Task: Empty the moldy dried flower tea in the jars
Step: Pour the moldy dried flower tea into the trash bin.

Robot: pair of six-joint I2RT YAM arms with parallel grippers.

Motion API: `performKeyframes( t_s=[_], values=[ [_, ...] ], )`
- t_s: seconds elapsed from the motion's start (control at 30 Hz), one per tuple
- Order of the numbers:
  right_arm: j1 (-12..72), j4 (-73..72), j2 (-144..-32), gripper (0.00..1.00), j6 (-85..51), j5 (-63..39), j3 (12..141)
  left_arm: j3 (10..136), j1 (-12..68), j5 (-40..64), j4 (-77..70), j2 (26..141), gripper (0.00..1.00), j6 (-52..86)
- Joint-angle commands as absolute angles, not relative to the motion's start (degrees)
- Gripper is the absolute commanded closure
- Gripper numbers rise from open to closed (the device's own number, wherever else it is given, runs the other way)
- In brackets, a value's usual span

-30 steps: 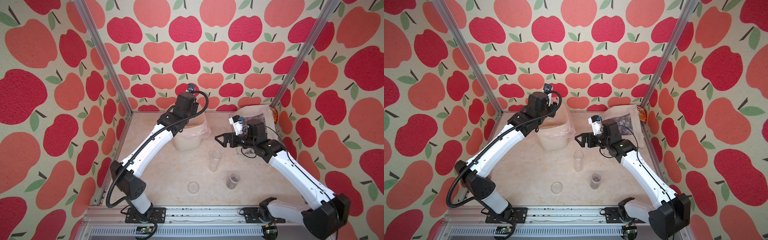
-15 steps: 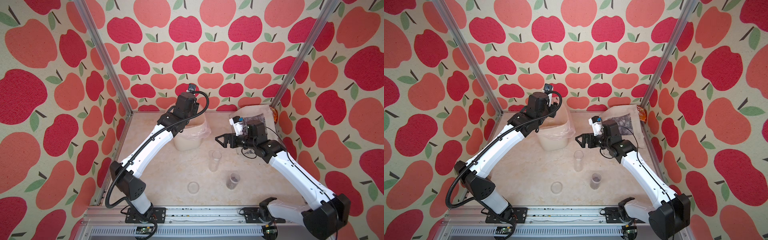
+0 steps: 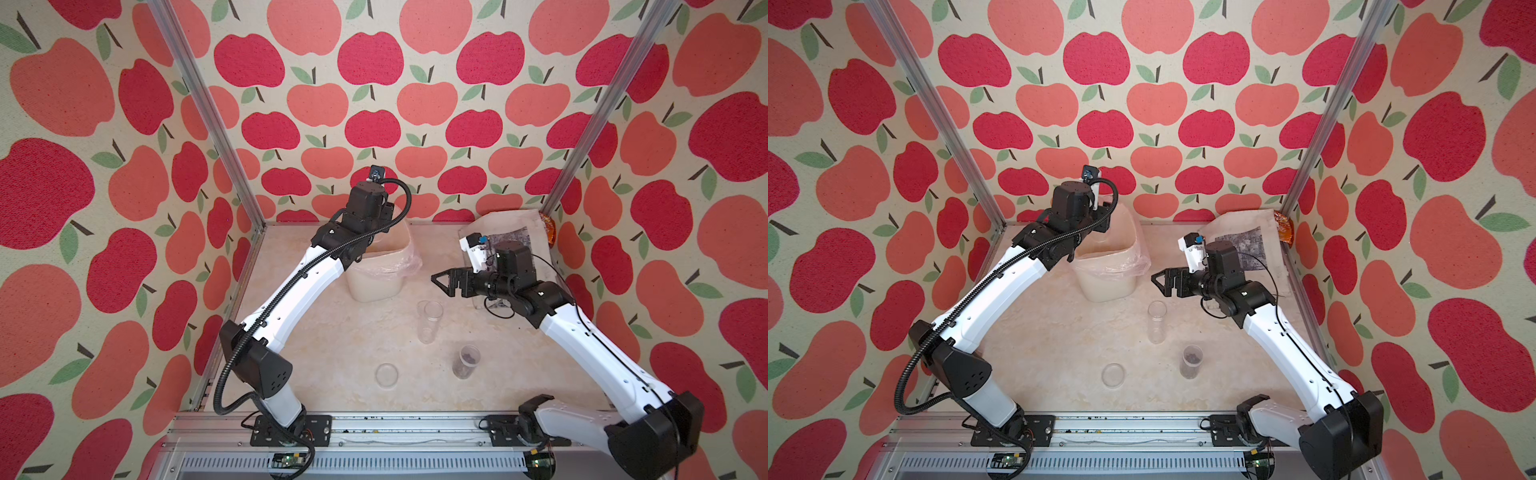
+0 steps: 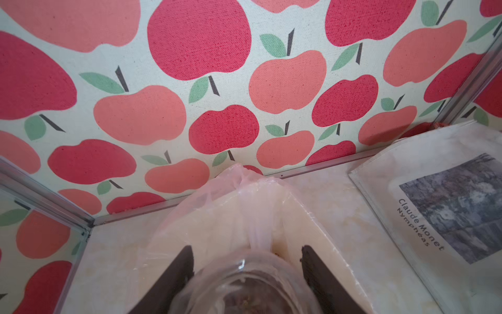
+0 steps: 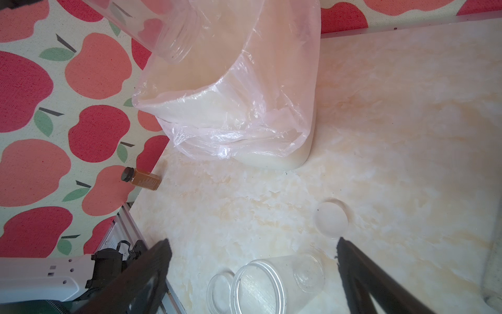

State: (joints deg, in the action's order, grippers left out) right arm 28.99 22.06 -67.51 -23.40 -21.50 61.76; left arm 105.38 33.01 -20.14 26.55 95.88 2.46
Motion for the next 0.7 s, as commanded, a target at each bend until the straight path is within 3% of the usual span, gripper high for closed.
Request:
performKeyframes(
  t_s=[0.0,0.03,0.13,0.23,0.27,0.33,0.43,0.53,0.63,0.67],
  values=[
    [28.4,23.1,-66.2,0.01,-22.3,-21.6,61.1,102.0,35.6,-26.7,19.9,92.6,1.0,-4.0],
    [28.4,22.9,-66.1,0.01,-22.4,-21.7,61.0,101.5,36.4,-27.8,19.3,93.0,1.0,-7.3],
    [28.4,22.6,-66.1,0.01,-22.5,-21.7,60.7,107.3,29.5,-15.1,31.6,94.3,1.0,10.5],
    [28.3,22.7,-66.3,0.01,-22.7,-21.9,60.9,102.7,36.9,-28.8,19.8,93.5,1.0,-7.8],
    [28.3,22.6,-66.2,0.01,-22.8,-22.0,60.8,102.5,36.7,-28.0,20.1,93.4,1.0,-7.8],
    [28.3,22.5,-66.1,0.01,-22.8,-22.1,60.6,105.5,32.0,-19.3,27.6,93.4,1.0,5.1],
    [28.3,23.0,-66.1,0.01,-22.7,-22.0,60.9,103.2,36.4,-27.1,20.8,93.4,1.0,-6.0],
    [28.3,23.0,-65.7,0.01,-22.5,-22.0,60.5,105.6,31.4,-17.0,28.1,93.7,1.0,6.8],
    [28.3,23.1,-65.6,0.01,-22.4,-21.8,60.4,102.4,34.9,-23.4,22.3,92.8,1.0,-1.0],
    [28.3,23.1,-65.6,0.01,-22.4,-21.9,60.3,102.1,33.8,-21.0,22.8,92.2,1.0,1.0]
  ],
)
